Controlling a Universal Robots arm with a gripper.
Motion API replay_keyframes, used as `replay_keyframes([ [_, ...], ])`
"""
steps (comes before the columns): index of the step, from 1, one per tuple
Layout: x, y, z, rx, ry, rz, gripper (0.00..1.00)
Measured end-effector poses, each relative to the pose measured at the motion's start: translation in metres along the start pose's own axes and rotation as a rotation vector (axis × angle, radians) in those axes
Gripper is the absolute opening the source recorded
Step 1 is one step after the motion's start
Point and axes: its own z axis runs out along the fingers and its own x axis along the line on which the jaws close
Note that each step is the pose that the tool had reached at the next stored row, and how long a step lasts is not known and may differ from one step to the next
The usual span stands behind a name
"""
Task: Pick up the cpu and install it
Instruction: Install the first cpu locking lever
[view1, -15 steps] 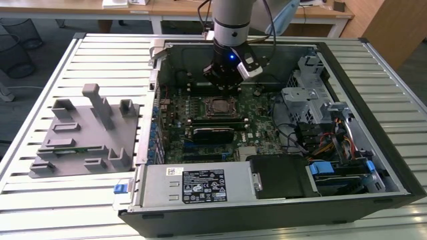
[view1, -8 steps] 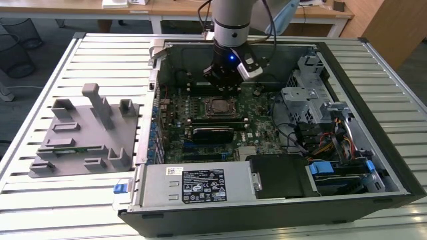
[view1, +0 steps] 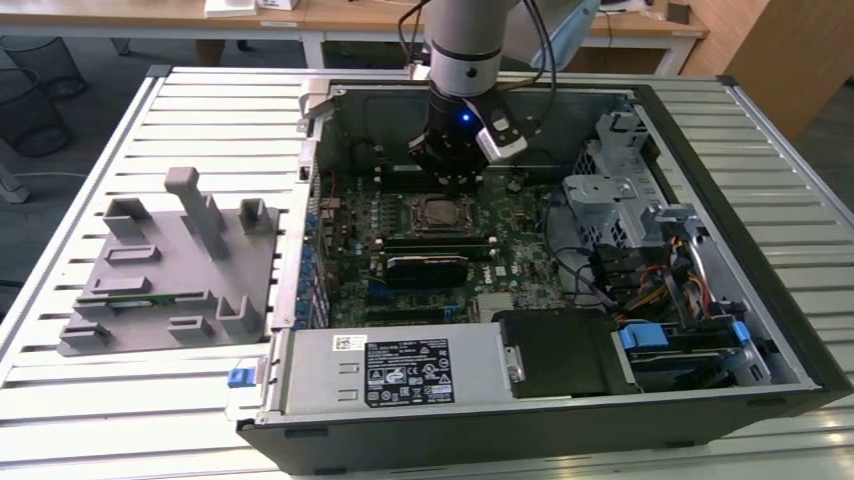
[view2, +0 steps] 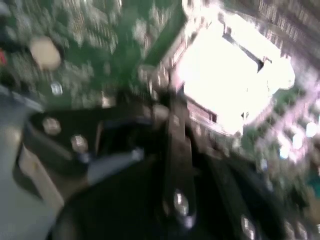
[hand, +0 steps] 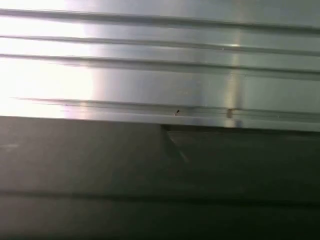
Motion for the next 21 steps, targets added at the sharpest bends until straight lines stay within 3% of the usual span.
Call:
replay_keyframes([
  [7, -0.0001, 0.0, -0.0028, -0.0007, -0.0005, 0.0, 0.11],
  [13, -0.0001, -0.0001, -0.0096, -0.0005, -0.0003, 0.0, 0.11],
  [21, -0.0018, -0.005, -0.0096, -0.0005, 0.0002, 0.0, 0.11],
])
